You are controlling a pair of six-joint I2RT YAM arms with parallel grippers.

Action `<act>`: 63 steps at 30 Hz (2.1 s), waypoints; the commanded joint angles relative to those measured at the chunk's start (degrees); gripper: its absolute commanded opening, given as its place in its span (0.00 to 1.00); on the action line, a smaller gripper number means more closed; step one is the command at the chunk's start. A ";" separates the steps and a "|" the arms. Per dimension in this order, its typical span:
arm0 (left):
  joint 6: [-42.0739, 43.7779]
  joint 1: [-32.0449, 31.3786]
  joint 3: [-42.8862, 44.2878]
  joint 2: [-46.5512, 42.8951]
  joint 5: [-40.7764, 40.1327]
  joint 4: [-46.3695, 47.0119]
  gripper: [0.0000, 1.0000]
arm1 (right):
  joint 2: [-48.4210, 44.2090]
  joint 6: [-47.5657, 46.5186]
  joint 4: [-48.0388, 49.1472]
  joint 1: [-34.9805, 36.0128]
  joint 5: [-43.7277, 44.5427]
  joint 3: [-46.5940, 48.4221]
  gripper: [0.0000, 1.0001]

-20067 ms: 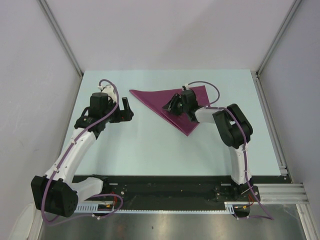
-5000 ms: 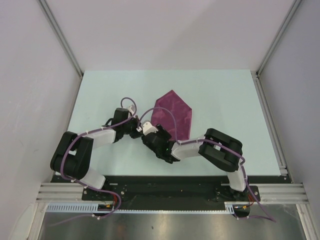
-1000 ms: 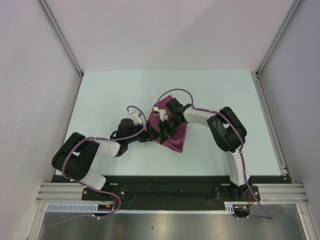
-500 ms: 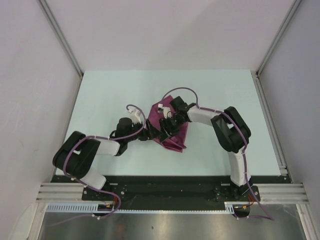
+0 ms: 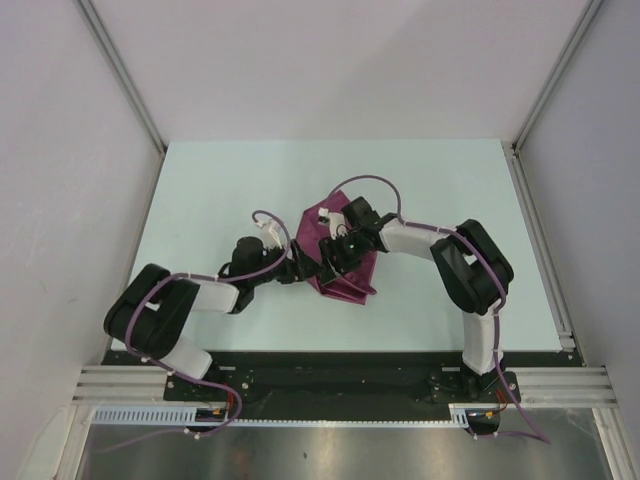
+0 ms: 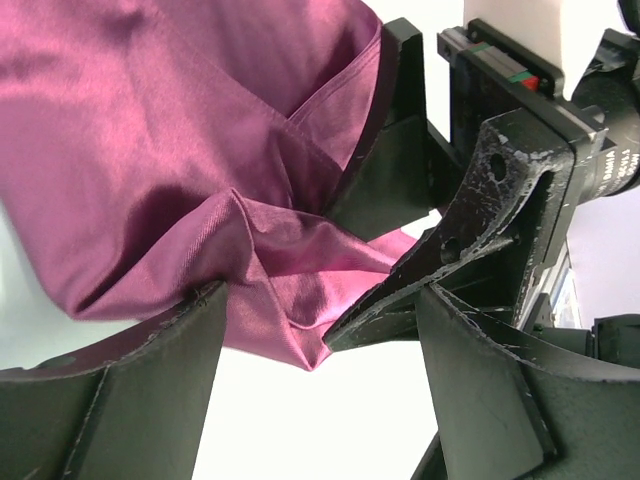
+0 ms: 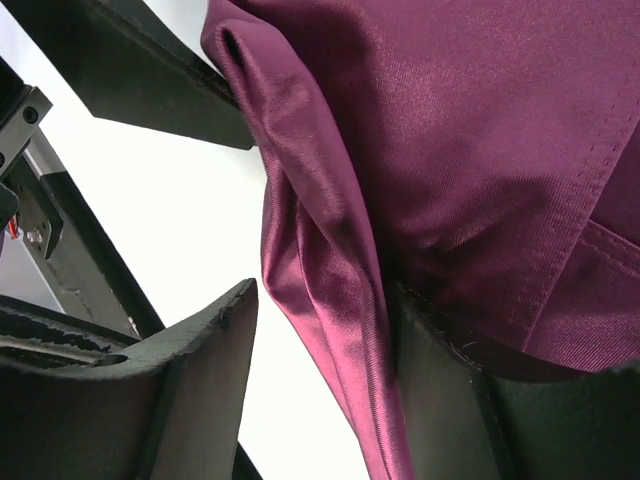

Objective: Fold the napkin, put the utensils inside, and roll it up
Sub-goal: Roll the napkin with the utensil

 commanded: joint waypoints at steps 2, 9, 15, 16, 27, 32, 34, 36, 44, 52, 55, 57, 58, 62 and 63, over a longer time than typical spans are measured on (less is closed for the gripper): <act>0.94 3.11 -2.44 -4.88 -14.61 -9.67 0.79 | -1.26 0.22 0.43 4.01 -2.09 -1.58 0.60; 2.95 3.81 -2.35 -12.45 -21.29 -20.91 0.80 | -0.12 1.98 2.81 5.50 -2.17 -1.50 0.60; 5.42 4.51 -1.12 -10.54 -23.14 -23.92 0.80 | -0.03 2.33 3.07 5.94 -2.17 -1.58 0.60; 5.42 4.52 -0.86 -10.18 -23.40 -24.09 0.80 | -0.03 2.42 3.07 5.86 -2.26 -1.58 0.61; 2.96 4.69 -0.15 -8.95 -28.50 -24.44 0.70 | 0.06 2.24 3.07 6.03 -2.26 -1.58 0.60; 2.78 5.57 -0.76 -9.82 -28.86 -24.36 0.67 | -0.03 2.33 2.99 5.86 -2.09 -1.76 0.60; 3.04 6.09 -1.82 -10.53 -27.81 -24.01 0.69 | -0.11 2.16 2.99 5.77 -2.00 -1.93 0.60; 3.31 7.06 -2.69 -11.76 -27.10 -24.09 0.71 | -0.20 2.15 2.99 5.77 -2.00 -2.11 0.60; 2.52 9.88 -5.07 -13.17 -21.66 -20.93 0.75 | -0.03 2.07 2.99 5.51 -2.26 -2.20 0.60; 0.41 9.96 -4.81 -10.62 -15.15 -19.26 0.76 | -0.03 2.07 2.90 5.59 -2.00 -2.20 0.60; -0.38 9.88 -6.21 -9.83 -11.82 -18.82 0.72 | -0.03 2.16 3.07 5.59 -1.65 -2.29 0.60; -0.47 9.88 -7.35 -9.65 -9.80 -18.91 0.71 | -0.38 2.16 3.16 5.51 -1.38 -2.37 0.60; -0.38 9.88 -7.71 -9.56 -9.44 -19.08 0.71 | -0.47 2.16 3.25 5.51 -1.38 -2.29 0.60; 0.41 9.88 -10.08 -10.26 -7.94 -19.96 0.71 | -0.29 1.72 2.99 4.63 -1.29 -1.32 0.61; 0.67 9.88 -10.34 -10.44 -7.59 -19.88 0.71 | -0.20 1.54 2.99 4.54 -1.38 -0.80 0.61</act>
